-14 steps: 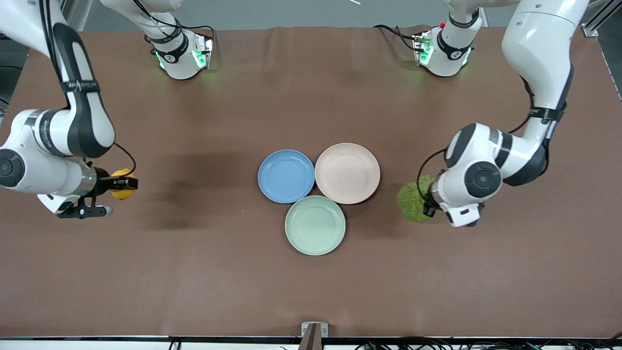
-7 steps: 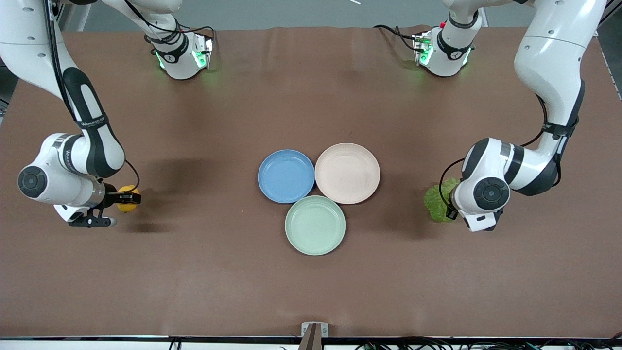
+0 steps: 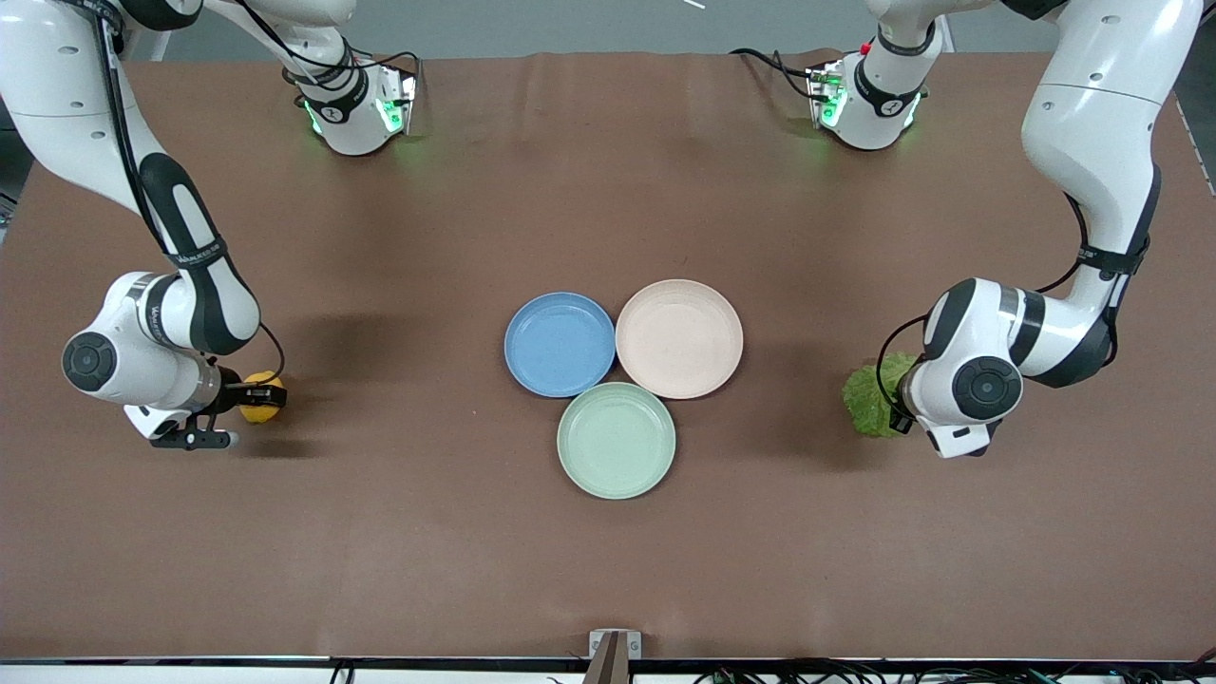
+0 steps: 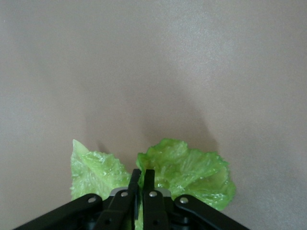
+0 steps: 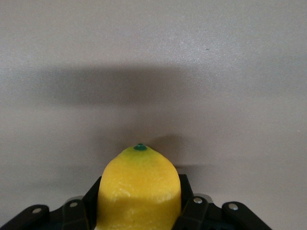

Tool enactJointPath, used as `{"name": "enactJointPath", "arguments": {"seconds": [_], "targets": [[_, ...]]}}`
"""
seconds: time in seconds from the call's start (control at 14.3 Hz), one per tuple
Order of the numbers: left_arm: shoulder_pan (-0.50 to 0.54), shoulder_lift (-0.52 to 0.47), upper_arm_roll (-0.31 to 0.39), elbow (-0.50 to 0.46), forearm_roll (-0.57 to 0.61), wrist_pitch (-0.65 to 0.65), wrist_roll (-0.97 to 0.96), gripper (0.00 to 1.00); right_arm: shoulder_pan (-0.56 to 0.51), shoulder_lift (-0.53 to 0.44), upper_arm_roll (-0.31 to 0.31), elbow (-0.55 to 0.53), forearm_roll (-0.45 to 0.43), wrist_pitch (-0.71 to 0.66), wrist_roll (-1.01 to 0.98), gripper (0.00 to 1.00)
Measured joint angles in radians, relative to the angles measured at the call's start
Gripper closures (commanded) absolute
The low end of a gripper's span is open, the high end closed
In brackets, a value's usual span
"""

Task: Pick lemon and lettuce from plates
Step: 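Lower the lemon onto the table while the left gripper lowers lettuce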

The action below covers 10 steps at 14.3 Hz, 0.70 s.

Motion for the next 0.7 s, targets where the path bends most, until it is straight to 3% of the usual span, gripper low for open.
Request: {"name": "enactJointPath", "arguments": {"seconds": [0.07,0.14,0.21,0.42,0.7], "targets": [[0.000,0.002,0.000,0.000,0.000,0.000,0.000,0.53,0.000,0.000,0.000,0.000,0.000,0.000,0.000,0.00],[0.000,0.004,-0.001,0.000,0.000,0.000,0.001,0.20,0.000,0.000,0.001,0.001,0.000,0.000,0.000,0.00],[0.000,0.007,-0.001,0.000,0.000,0.000,0.005,0.01,0.000,-0.001,0.003,0.003,0.000,0.000,0.000,0.00],[-0.001,0.005,-0.006,0.010,0.000,0.001,0.009,0.00,0.005,-0.032,0.011,0.027,0.000,-0.043,0.000,0.00],[-0.001,-0.088,-0.046,0.085,0.001,-0.136,0.046,0.00,0.033,-0.205,0.019,0.097,0.000,-0.327,0.003,0.00]]}}
